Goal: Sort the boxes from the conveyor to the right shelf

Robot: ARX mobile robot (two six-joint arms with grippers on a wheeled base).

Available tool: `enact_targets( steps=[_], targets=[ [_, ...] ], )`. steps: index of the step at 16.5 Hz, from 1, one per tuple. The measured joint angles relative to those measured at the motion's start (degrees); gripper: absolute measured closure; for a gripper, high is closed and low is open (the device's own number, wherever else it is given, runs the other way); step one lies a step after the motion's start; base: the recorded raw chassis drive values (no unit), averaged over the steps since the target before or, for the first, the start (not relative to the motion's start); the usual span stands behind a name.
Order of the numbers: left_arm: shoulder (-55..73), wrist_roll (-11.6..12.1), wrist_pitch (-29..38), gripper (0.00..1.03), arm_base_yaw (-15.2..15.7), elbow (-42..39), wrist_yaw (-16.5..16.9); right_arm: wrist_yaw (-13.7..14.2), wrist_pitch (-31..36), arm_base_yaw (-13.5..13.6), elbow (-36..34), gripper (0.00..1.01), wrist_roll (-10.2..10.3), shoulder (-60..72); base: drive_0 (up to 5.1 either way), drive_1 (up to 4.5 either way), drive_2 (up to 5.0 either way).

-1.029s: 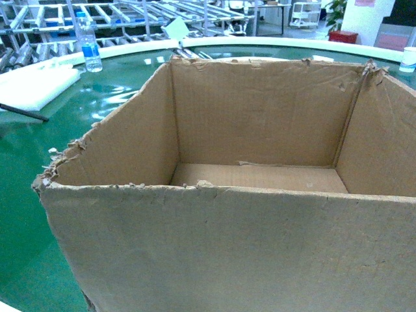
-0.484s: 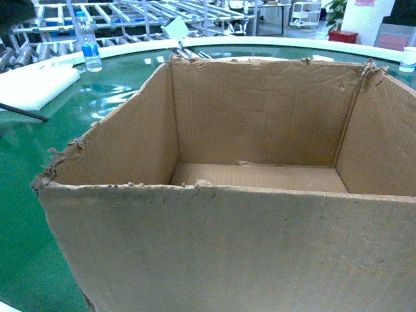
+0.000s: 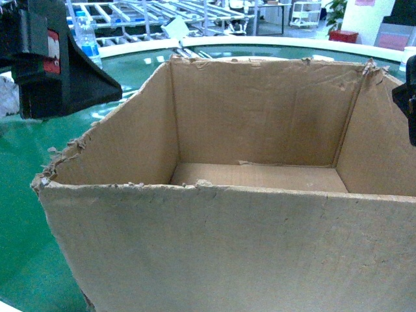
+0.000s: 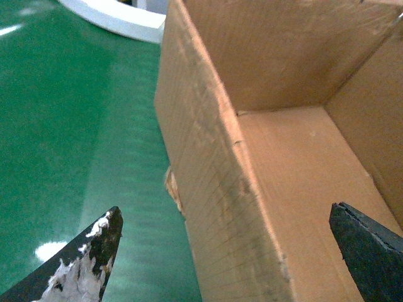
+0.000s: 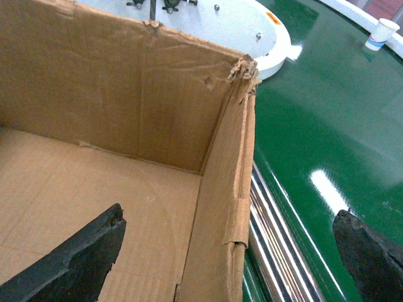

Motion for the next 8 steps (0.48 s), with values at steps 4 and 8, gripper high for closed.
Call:
enact_targets(
  steps=[4, 8],
  targets=[
    [2.97, -1.42, -4.83, 0.05, 0.17, 0.52, 0.11, 1.38, 0.17, 1.2, 0.33, 0.03, 0.37, 4.0, 0.0, 0.0, 0.0],
    [4.5, -1.18, -7.1, 0.05, -1.09, 1.2, -1.09, 1.81, 1.92, 1.11, 0.48, 0.03, 1.6, 6.01, 0.0, 0.0, 0.0]
  ],
)
